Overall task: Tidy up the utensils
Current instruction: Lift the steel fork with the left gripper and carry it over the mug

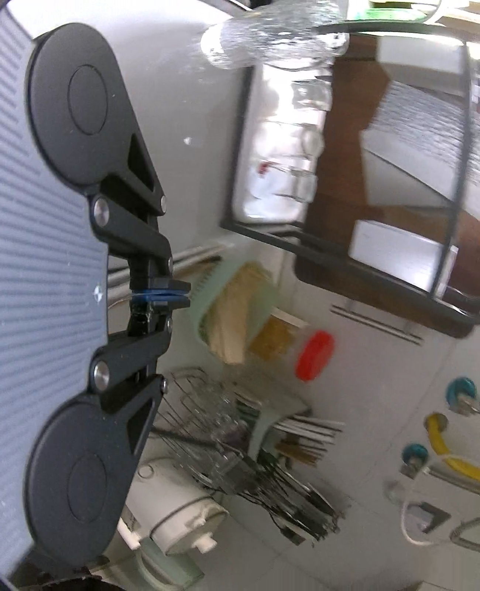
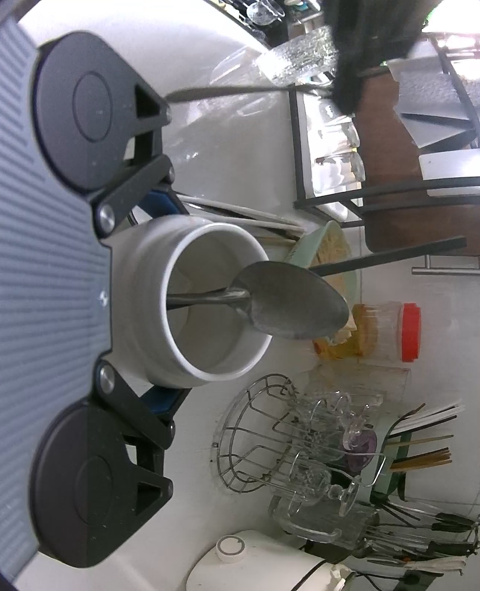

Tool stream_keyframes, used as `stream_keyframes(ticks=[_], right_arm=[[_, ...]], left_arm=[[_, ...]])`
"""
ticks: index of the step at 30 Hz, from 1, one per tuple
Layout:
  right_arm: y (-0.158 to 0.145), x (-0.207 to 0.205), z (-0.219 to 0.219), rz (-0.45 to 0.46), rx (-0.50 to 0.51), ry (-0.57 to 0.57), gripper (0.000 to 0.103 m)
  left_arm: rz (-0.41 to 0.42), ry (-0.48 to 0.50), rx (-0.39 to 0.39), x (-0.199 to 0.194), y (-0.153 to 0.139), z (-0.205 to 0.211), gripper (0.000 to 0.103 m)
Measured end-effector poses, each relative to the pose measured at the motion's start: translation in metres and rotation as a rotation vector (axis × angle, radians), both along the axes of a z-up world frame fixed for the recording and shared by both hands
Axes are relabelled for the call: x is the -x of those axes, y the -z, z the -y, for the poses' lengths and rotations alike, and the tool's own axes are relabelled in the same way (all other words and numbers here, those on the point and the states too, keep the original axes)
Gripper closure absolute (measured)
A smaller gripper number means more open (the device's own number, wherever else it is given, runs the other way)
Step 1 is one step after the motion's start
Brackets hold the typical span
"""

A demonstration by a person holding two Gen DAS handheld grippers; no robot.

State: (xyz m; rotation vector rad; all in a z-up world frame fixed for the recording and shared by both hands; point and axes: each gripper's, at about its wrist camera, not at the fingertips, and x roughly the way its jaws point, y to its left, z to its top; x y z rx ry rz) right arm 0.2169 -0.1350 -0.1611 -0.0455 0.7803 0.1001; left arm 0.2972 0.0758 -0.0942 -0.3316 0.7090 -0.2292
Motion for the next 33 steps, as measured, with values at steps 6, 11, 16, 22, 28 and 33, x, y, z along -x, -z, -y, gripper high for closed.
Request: stream_keyframes(ticks=[6, 11, 16, 22, 28, 33], right_arm=[[-0.002, -0.004, 0.001, -0.029, 0.0, -0.01, 0.012], [-0.003, -0.008, 0.0, -0.051, 0.004, -0.014, 0.012], [-0.004, -0.009, 0.001, -0.06, 0.004, -0.024, 0.012], [-0.004, -0.011, 0.001, -0.069, 0.0, -0.029, 0.012], [-0.004, -0.01, 0.002, -0.066, -0.005, -0.026, 0.012], [-0.003, -0.008, 0.002, -0.056, -0.008, -0.014, 0.012]], left_arm=[[0.048, 0.05, -0.007, 0.0, -0.036, 0.011, 0.102], [0.095, 0.141, -0.038, 0.002, -0.059, 0.031, 0.102], [0.146, 0.217, -0.06, -0.002, -0.075, 0.052, 0.102], [0.173, 0.34, -0.113, -0.009, -0.082, 0.085, 0.102], [0.203, 0.43, -0.154, -0.013, -0.077, 0.109, 0.102], [0.208, 0.501, -0.196, -0.018, -0.064, 0.123, 0.102]])
